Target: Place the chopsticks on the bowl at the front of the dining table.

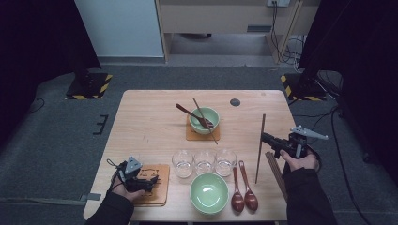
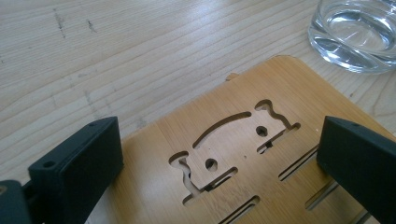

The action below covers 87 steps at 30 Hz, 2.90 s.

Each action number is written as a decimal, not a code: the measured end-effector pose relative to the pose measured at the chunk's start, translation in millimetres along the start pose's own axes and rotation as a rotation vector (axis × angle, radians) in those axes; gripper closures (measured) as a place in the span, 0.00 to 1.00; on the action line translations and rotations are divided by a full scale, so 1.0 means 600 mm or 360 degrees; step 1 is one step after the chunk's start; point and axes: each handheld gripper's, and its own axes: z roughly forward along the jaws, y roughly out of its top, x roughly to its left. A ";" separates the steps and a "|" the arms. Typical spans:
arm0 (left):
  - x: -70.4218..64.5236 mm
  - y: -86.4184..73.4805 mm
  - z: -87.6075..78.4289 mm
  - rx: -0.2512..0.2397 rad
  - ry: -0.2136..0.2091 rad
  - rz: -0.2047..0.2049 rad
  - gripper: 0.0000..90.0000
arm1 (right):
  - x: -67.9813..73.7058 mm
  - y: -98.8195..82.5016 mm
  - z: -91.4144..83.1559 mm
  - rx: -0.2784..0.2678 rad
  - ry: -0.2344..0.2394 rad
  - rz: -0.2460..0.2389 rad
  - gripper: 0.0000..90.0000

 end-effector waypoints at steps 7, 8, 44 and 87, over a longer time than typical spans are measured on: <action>0.000 0.000 0.000 0.0000 0.0000 0.0000 0.00 | 0.002 0.007 -0.005 -0.0043 0.0018 -0.0009 0.94; 0.000 0.000 0.000 0.0000 0.0000 0.0000 0.00 | 0.003 0.009 -0.005 -0.0052 0.0022 -0.0011 0.94; 0.001 0.000 0.000 -0.0003 -0.0005 -0.0005 0.00 | 0.047 0.136 0.025 -0.0251 0.0090 -0.0103 0.94; 0.001 0.000 0.000 0.0001 -0.0007 0.0004 0.00 | 0.106 0.197 0.177 -0.0091 0.0103 -0.0251 0.94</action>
